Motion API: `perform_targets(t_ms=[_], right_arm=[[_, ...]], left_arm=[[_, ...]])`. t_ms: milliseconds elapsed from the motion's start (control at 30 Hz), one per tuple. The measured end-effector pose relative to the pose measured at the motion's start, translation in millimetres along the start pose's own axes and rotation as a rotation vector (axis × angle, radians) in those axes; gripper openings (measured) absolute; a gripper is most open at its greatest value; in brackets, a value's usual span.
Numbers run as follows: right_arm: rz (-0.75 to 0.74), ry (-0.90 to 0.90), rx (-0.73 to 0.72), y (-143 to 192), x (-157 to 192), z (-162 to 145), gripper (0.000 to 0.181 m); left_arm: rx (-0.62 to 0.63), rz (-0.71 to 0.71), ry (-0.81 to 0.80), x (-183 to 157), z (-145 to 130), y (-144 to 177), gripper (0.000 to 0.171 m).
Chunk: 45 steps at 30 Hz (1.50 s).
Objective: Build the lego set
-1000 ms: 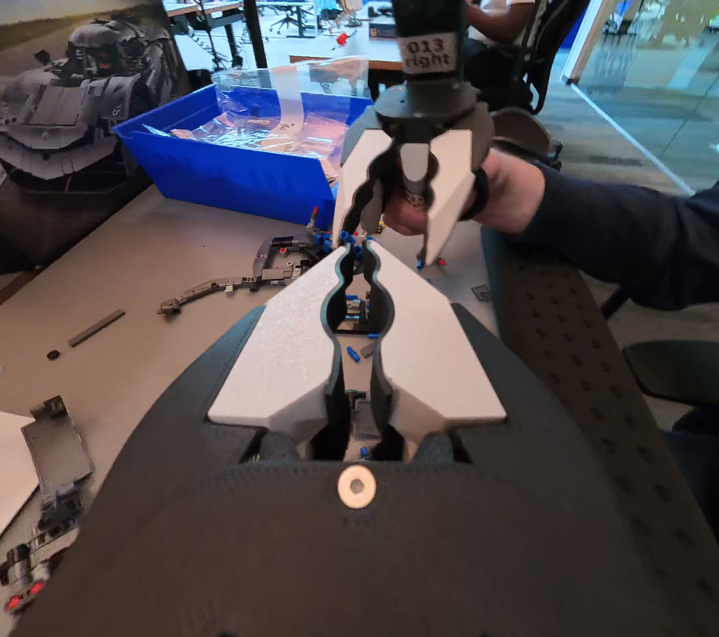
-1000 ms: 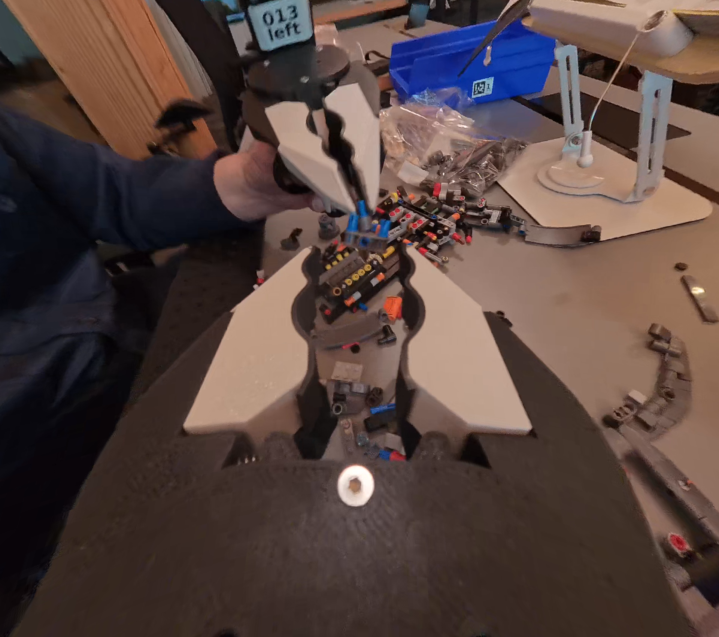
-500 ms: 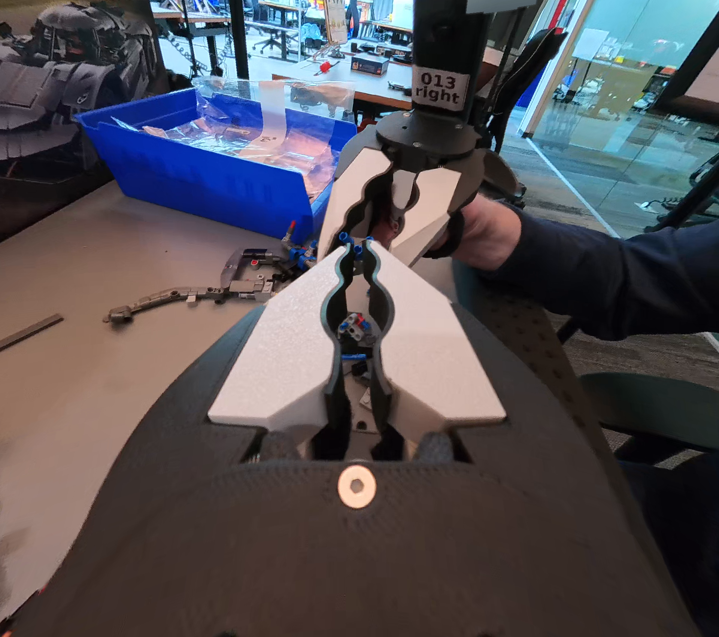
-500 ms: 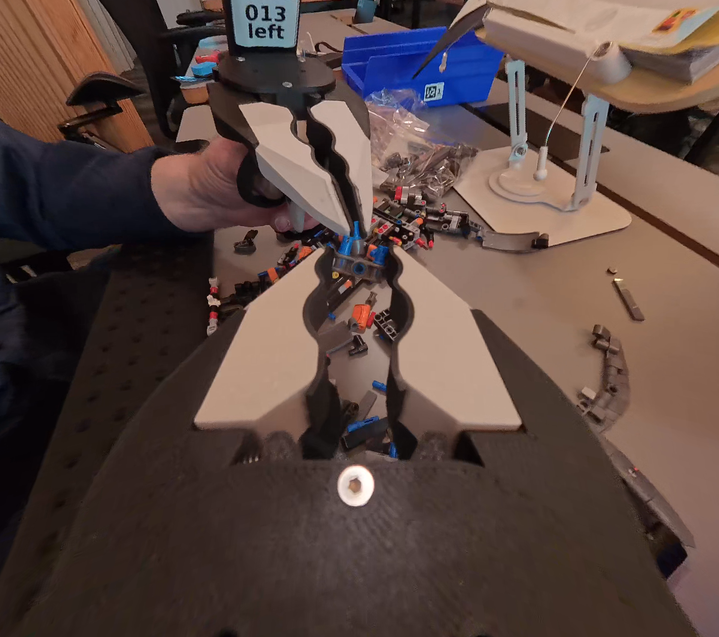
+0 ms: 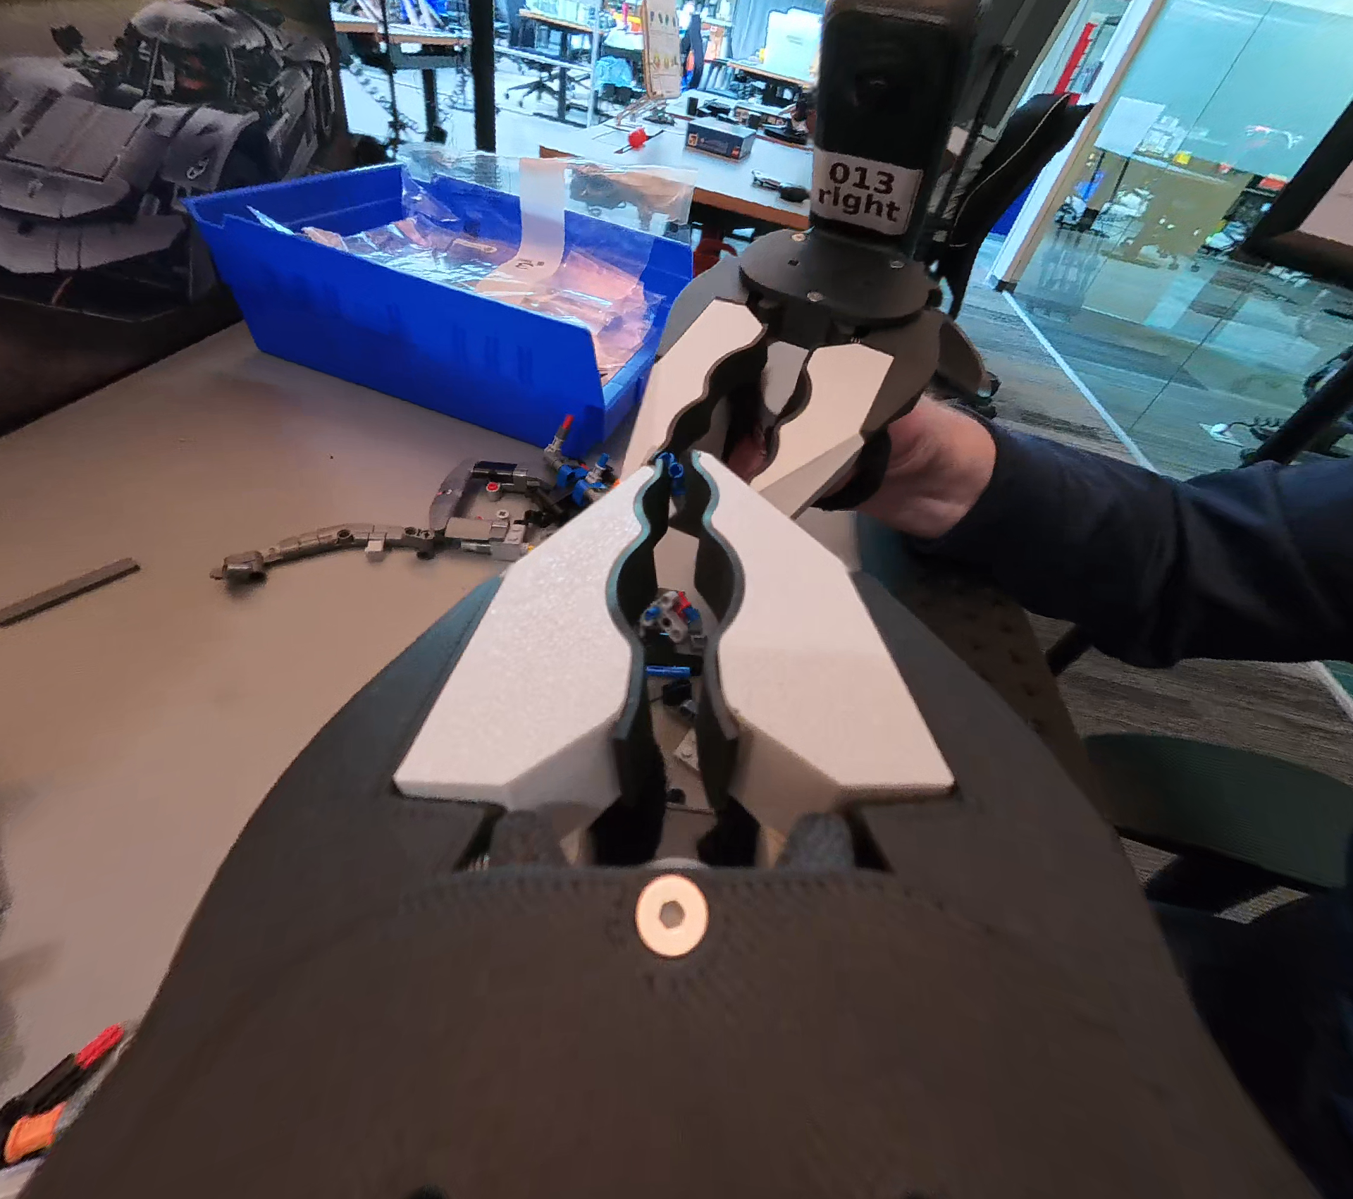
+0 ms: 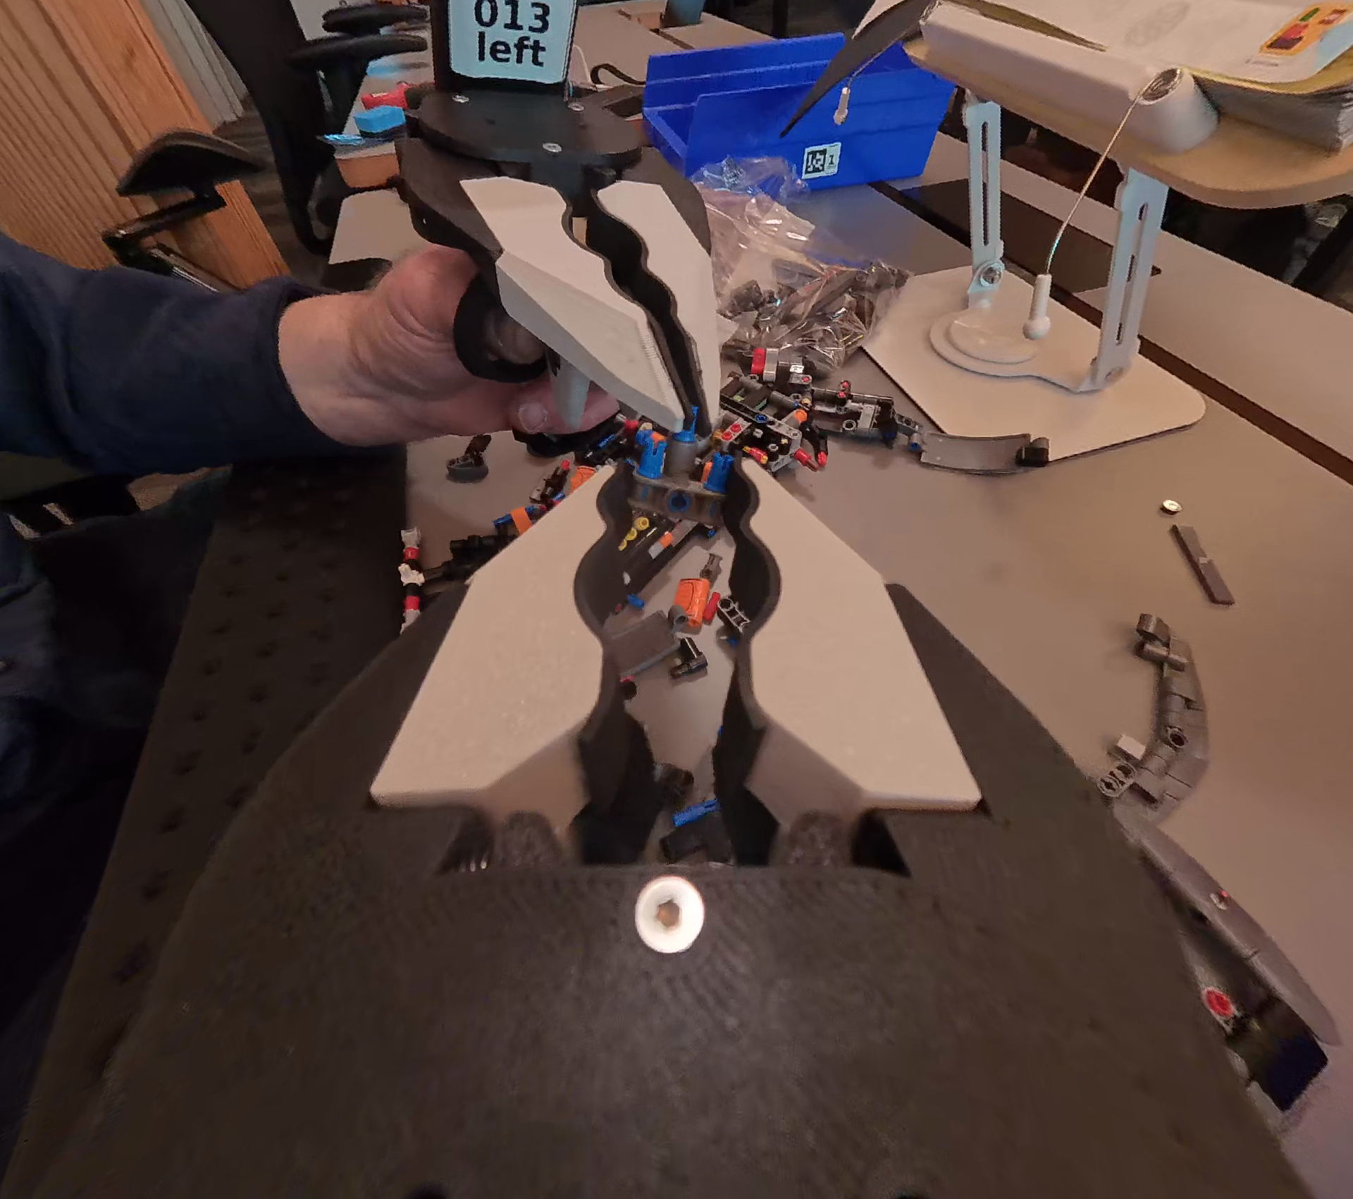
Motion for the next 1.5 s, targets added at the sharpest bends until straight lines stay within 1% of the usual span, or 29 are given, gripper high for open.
perform_targets(t_ms=[33, 67, 100, 133, 167, 233, 267, 300, 367, 400, 467, 533, 667, 900, 1000, 1167, 1233, 1367, 1500], right_arm=[[-0.008, 0.000, 0.019, -0.7, -0.9, -1.6, 0.022], [-0.025, 0.008, 0.071, -3.0, -2.7, -7.4, 0.022], [-0.035, 0.006, 0.121, -6.3, -5.2, -15.6, 0.022], [-0.018, -0.033, 0.119, -8.4, -7.5, -19.8, 0.022], [0.005, -0.061, 0.083, -8.1, -8.7, -18.3, 0.022], [0.017, -0.057, 0.042, -6.5, -10.2, -13.5, 0.022], [0.028, -0.067, 0.036, -6.3, -10.8, -13.2, 0.022], [0.036, -0.069, 0.030, -5.3, -10.9, -13.1, 0.023], [0.015, -0.048, 0.023, 0.1, -13.5, -13.6, 0.023], [0.006, -0.056, 0.020, 2.8, -16.7, -14.8, 0.023], [-0.014, -0.049, 0.017, 7.4, -20.9, -15.7, 0.023], [-0.043, 0.012, 0.018, 9.3, -17.9, -13.9, 0.023], [-0.098, 0.115, 0.092, 3.4, -12.8, -16.7, 0.024], [-0.169, 0.261, 0.166, -1.3, -5.6, -18.8, 0.024], [-0.215, 0.344, 0.206, -5.4, -1.3, -20.3, 0.024], [-0.280, 0.467, 0.265, -13.2, 5.9, -22.8, 0.023], [-0.295, 0.482, 0.280, -15.2, 6.7, -23.6, 0.023], [-0.335, 0.505, 0.284, -15.7, 7.4, -22.6, 0.023], [-0.409, 0.594, 0.294, -17.3, 11.7, -20.7, 0.024]], left_arm=[[-0.050, 0.041, 0.013, 3.8, 2.9, 5.6, 0.001], [-0.159, 0.057, 0.056, 11.8, 11.5, 23.0, 0.000], [-0.243, 0.069, 0.095, 20.7, 19.1, 45.1, 0.000], [-0.262, 0.103, 0.094, 25.8, 21.3, 61.5, 0.000], [-0.216, 0.090, 0.102, 27.7, 17.9, 65.2, 0.000], [-0.132, 0.038, 0.161, 29.4, 4.0, 53.0, 0.000], [-0.056, 0.013, 0.172, 27.7, -0.1, 42.5, 0.000], [0.049, 0.009, 0.151, 25.1, -2.8, 31.9, 0.000], [0.209, 0.041, 0.061, 19.1, -10.2, 13.7, 0.000], [0.284, 0.017, 0.069, 17.1, -17.4, 5.2, 0.001], [0.322, -0.020, 0.109, 15.1, -28.0, -6.1, 0.001], [0.357, -0.038, 0.117, 15.2, -32.3, -9.6, 0.001], [0.280, -0.044, 0.160, 20.8, -25.6, -0.8, 0.007], [0.250, -0.040, 0.175, 24.1, -23.6, 2.4, 0.008], [0.224, -0.070, 0.159, 19.5, -21.1, -1.0, 0.010], [0.230, -0.054, 0.089, 10.4, -18.6, -9.5, 0.010], [0.262, -0.048, 0.088, 10.1, -21.4, -12.6, 0.011], [0.257, -0.019, 0.076, 9.8, -20.8, -13.1, 0.010], [0.256, 0.020, 0.097, 11.7, -20.6, -11.5, 0.008]])
Point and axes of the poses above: each gripper's, where its closed fingertips meet, y back along the fingers, z out of its top, x = y × z across the jaws, the point moved 10 cm from there along y, back along the fingers, and after that the axes turned 7 degrees about -z, right-handed, at the moved point
